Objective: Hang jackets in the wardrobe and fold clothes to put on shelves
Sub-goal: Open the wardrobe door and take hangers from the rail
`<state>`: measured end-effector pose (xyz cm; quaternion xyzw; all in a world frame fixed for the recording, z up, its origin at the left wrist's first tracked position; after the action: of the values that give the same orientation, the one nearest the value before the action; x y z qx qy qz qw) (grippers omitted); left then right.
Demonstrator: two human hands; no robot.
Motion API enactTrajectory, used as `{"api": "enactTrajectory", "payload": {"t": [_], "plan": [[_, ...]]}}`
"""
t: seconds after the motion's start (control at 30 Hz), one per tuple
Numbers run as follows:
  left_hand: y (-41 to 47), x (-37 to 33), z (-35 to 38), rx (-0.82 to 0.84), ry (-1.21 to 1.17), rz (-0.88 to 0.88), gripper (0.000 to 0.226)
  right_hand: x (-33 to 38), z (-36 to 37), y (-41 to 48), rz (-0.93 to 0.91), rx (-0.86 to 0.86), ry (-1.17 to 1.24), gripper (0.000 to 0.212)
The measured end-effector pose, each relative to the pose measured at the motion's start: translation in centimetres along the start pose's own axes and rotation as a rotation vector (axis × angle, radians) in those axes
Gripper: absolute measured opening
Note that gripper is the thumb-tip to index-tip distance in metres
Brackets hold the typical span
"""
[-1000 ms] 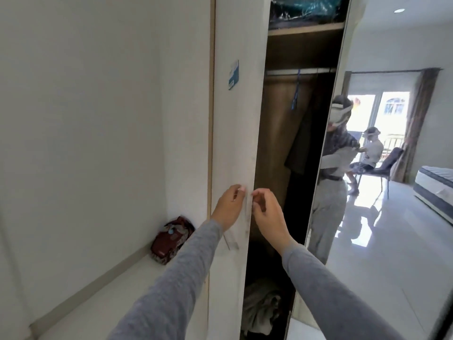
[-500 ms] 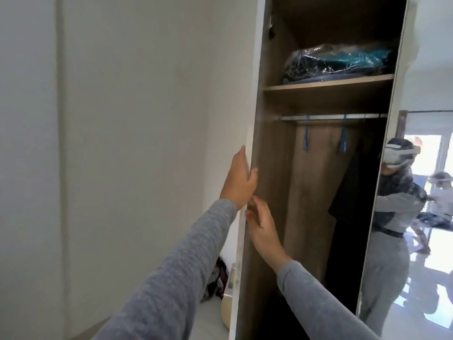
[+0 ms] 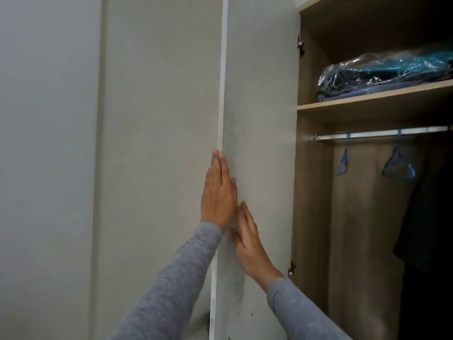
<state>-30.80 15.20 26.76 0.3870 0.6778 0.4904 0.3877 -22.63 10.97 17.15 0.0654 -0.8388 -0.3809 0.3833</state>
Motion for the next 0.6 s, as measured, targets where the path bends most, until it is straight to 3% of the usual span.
{"api": "enactTrajectory", "payload": {"t": [0.1,0.27,0.47,0.6], "plan": [[0.7,3.5,0.7,-0.058,0.261,0.109,0.055,-1.3,0.6,2.6,-0.058,-0.025,-0.103,0.054],[1.0,9.4,1.7,0.008,0.510,0.196,0.052,-4.9,2.3,6.8,-0.013,-0.111,-0.221,0.055],[-0.3,14.2,4.0,0.079,0.605,0.256,0.052,-6.3,5.6,10.8,-0.026,-0.185,-0.299,0.054],[-0.4,16.2,5.3,0.029,0.615,0.304,0.054,-7.6,7.1,13.1,-0.079,-0.369,-0.385,0.052]]}}
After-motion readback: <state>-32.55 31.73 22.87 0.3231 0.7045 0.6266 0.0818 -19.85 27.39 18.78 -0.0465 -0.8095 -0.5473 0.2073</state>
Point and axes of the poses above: each hand's wrist, its own y-axis towards the middle knuckle, its own z-axis out of the palm, x = y × z, the point moved 2 cm from there along y, towards the middle knuckle, and after that the axes turned 2 degrees about z, right-handed, at the moved point
